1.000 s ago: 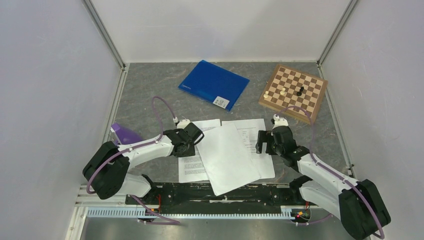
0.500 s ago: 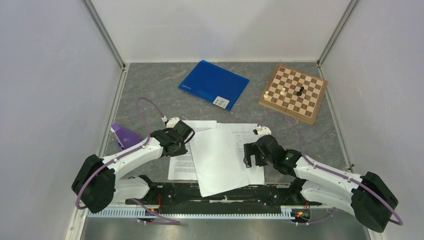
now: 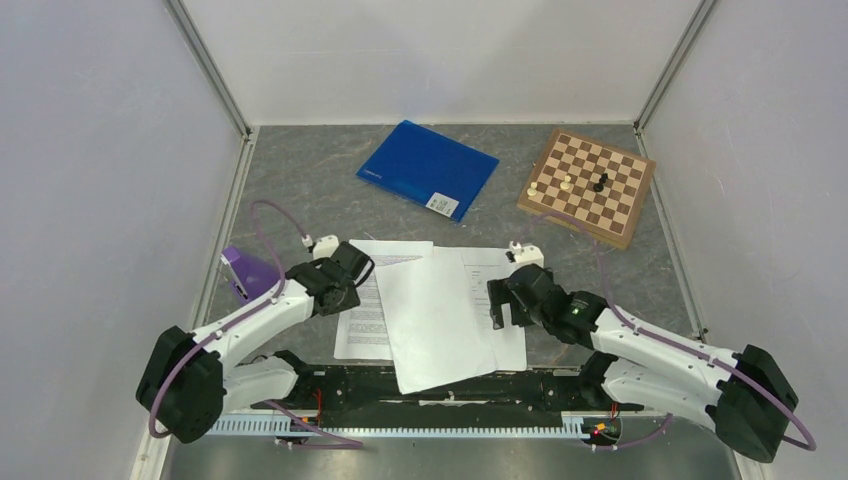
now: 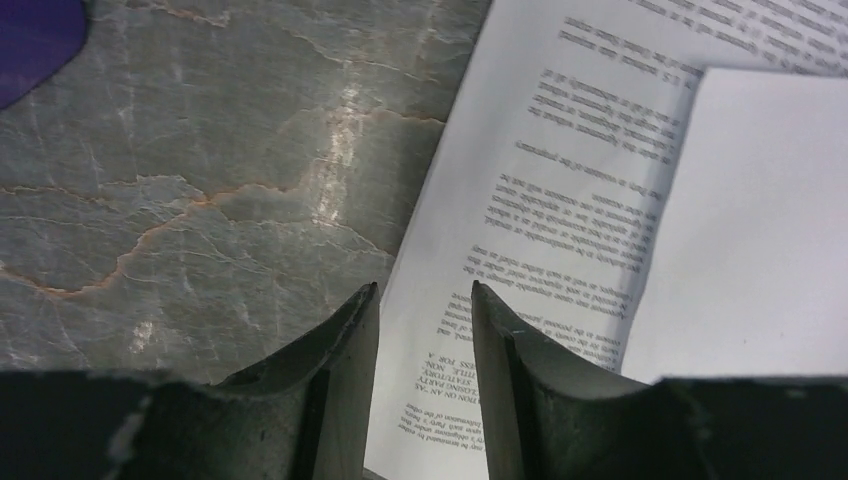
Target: Put the files into the folder
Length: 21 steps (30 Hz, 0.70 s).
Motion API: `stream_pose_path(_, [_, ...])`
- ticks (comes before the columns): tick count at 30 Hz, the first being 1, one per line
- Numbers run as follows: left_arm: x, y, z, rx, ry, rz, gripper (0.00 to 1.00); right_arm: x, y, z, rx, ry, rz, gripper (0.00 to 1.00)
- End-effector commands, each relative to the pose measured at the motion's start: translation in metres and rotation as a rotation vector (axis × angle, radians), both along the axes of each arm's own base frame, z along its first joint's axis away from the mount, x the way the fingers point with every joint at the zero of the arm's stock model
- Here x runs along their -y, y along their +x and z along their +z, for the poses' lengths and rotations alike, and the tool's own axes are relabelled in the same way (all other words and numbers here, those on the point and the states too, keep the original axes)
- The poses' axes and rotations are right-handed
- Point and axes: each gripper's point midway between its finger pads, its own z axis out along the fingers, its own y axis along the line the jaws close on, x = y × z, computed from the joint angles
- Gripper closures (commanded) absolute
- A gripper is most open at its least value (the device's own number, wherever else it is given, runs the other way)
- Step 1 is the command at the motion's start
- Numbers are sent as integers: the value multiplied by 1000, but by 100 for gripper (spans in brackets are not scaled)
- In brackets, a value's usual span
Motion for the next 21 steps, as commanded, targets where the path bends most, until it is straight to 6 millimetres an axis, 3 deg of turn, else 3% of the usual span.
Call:
stream_pose_path(1, [-14,2,-16,-8,-65,124,54,-42,-17,3,-40,113,99,2])
stream_pose_path(5, [-8,-4,-36,-44,-143,146,52,-62,-34,-6,-73,120,151,2])
stream_pose_path(9, [4,-9,-43,-79,-207,133,55,-66,-42,-18,-103,131,156,2])
stream_pose_path(16, [20,-11,-38,-99,-271,102,60,-53,-34,-22,-86,101,107,2])
stream_pose_path(21, [51,-17,-43,-141,-345,66,63,-35,-17,-24,-93,99,71,2])
